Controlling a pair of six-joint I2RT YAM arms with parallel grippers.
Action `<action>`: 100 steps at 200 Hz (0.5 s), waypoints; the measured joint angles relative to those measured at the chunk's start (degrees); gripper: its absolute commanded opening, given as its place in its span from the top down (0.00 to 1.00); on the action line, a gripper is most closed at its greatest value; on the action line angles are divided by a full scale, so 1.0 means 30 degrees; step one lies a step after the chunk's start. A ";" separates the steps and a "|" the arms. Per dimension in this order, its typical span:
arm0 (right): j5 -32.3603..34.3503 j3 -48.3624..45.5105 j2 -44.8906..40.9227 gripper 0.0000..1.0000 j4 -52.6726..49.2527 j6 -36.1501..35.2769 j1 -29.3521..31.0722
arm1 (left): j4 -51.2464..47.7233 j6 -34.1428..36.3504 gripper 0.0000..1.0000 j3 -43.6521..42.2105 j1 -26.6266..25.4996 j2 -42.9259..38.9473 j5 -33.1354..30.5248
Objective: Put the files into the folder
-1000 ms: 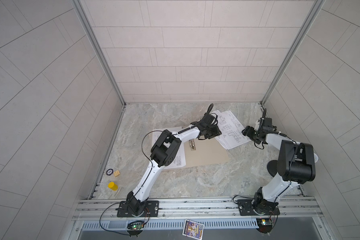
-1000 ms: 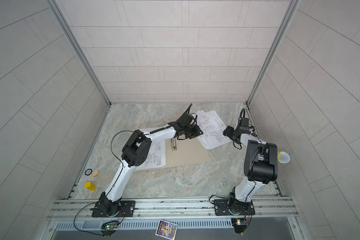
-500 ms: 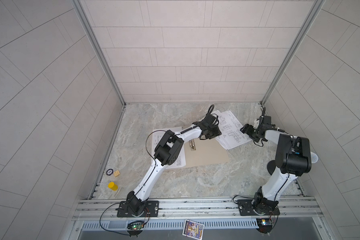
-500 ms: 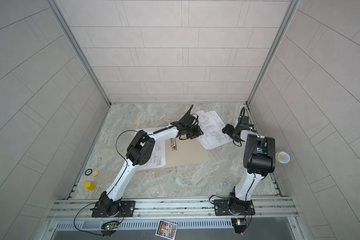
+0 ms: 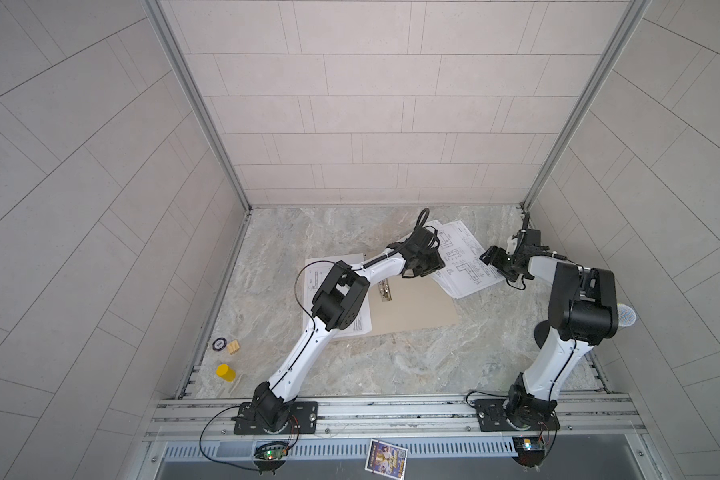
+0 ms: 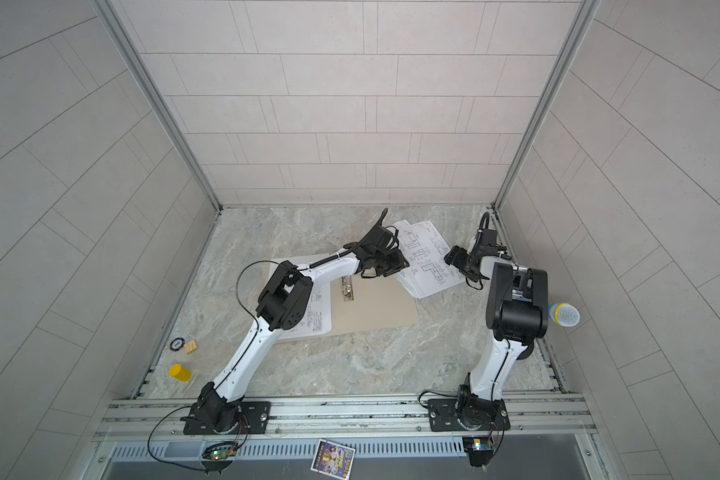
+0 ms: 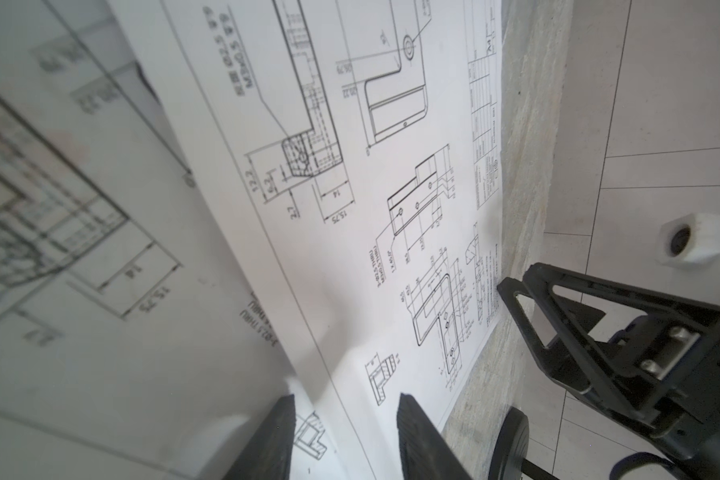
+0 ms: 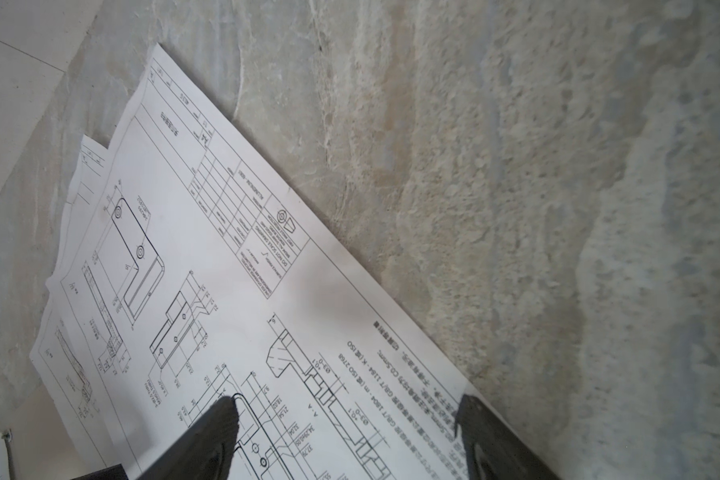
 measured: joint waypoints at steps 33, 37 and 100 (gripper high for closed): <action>-0.0087 0.0197 0.0233 0.27 -0.0175 -0.0051 0.0000 | 0.0627 -0.0503 0.55 0.0204 0.0007 0.0299 0.0131; -0.0124 0.0255 0.0299 0.27 -0.0182 -0.0073 0.0000 | 0.0736 -0.0576 0.56 0.0204 0.0000 0.0313 0.0146; -0.0291 0.0342 0.0386 0.27 -0.0168 -0.0080 0.0000 | 0.2608 -0.2135 0.86 0.0000 0.0000 0.0707 0.0663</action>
